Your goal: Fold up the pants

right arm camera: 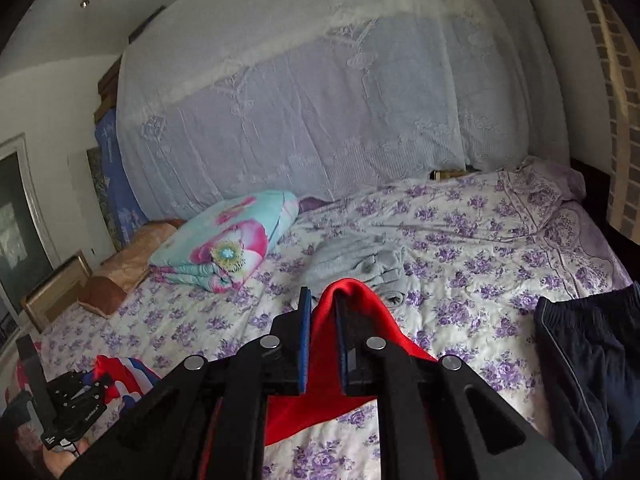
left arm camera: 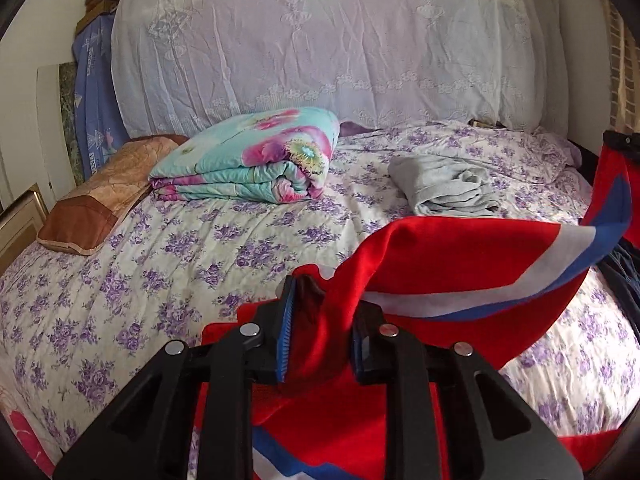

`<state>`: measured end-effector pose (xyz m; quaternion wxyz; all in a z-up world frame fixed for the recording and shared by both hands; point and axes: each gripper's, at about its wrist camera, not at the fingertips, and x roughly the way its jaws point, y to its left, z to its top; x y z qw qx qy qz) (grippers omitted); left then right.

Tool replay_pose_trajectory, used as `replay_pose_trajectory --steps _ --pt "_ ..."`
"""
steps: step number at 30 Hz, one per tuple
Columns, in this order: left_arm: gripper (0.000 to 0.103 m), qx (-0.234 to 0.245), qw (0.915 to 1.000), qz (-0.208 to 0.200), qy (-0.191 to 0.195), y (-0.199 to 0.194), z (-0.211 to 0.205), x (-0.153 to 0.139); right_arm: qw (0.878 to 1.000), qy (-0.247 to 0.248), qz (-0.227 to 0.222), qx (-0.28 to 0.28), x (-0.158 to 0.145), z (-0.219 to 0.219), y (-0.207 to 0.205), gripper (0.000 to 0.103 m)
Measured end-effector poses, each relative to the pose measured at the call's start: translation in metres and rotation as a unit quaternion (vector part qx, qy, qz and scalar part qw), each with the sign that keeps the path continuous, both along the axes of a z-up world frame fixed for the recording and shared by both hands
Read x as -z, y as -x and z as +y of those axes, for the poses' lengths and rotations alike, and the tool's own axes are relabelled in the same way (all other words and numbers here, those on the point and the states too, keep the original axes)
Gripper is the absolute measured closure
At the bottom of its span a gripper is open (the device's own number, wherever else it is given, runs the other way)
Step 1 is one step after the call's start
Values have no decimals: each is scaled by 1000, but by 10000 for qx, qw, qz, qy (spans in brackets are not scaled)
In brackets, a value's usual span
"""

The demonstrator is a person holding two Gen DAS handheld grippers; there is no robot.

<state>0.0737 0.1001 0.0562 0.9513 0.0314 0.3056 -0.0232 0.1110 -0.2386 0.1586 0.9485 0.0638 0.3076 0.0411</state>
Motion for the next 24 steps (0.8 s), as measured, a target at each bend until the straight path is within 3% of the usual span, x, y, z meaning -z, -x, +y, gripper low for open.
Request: replay_pose_trajectory --steps 2,4,5,7,9,11,12,15,17,19,21,24 --pt "73 -368 9983 360 -275 -57 7 14 9954 313 910 16 37 -1 -73 27" --pt "60 -630 9921 941 -532 -114 20 40 9898 671 1136 537 80 -19 -110 27" --pt "54 -744 9889 1219 -401 -134 33 50 9849 827 1267 841 98 -30 -116 30" --pt "54 -872 9835 1579 144 -147 61 55 9876 450 1180 932 107 -58 -101 30" --pt "50 -890 9836 1494 481 -135 81 45 9890 480 994 984 114 -78 -70 27" --pt "20 -919 9872 1275 256 -115 91 36 9876 887 749 1056 117 -93 -36 14" --pt "16 -920 9880 1232 126 -105 94 36 9851 1141 637 1120 121 -100 -21 9" --pt "16 -710 9847 1588 93 -99 100 53 9822 1686 243 795 132 -105 17 6" --pt "16 -535 9820 1804 183 -101 99 66 9809 1924 124 262 141 -96 31 4" --pt "16 -446 9808 1889 194 -110 94 76 9756 2166 316 -160 157 -84 31 4" --pt "16 -376 9782 2017 338 -126 92 84 9692 2387 595 -155 173 -77 19 4" --pt "16 -279 9679 2350 851 -153 95 100 9779 1851 969 -55 190 -90 -5 4"
